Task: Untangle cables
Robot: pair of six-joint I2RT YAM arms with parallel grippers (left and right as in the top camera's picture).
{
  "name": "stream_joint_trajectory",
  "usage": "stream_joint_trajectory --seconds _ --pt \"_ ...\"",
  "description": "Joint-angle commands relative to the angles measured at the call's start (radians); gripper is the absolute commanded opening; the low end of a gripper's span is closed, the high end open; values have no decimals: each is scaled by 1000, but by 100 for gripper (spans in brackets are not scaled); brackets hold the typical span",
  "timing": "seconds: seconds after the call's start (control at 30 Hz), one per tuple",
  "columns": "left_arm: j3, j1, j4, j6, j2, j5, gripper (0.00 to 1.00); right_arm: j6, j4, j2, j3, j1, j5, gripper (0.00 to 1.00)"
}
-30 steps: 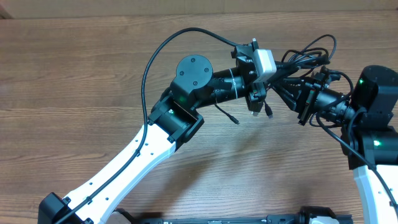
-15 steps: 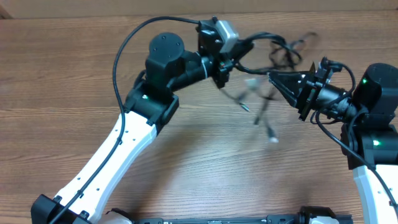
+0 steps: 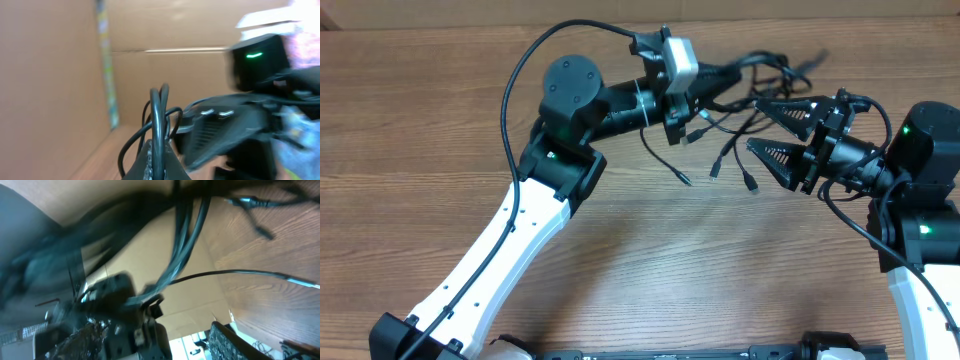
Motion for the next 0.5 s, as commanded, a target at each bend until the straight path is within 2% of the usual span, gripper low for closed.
stream_joint_trajectory --seconds 0.0,0.1,0.13,0.2,0.33,0.47 --pt "12 -2 56 -6 -18 197 4 -9 6 -11 6 0 16 66" --pt "12 -4 55 -6 -17 211 4 -10 6 -11 6 0 15 53" --pt "12 -6 55 -6 -18 211 4 -9 6 -11 6 0 15 39" --pt "12 -21 55 5 -17 211 4 -9 6 -11 6 0 15 33" --pt "12 -58 56 38 -17 195 4 -10 6 -11 6 0 11 32" --pt "12 -95 68 39 -17 106 4 -10 6 -11 6 0 11 32"
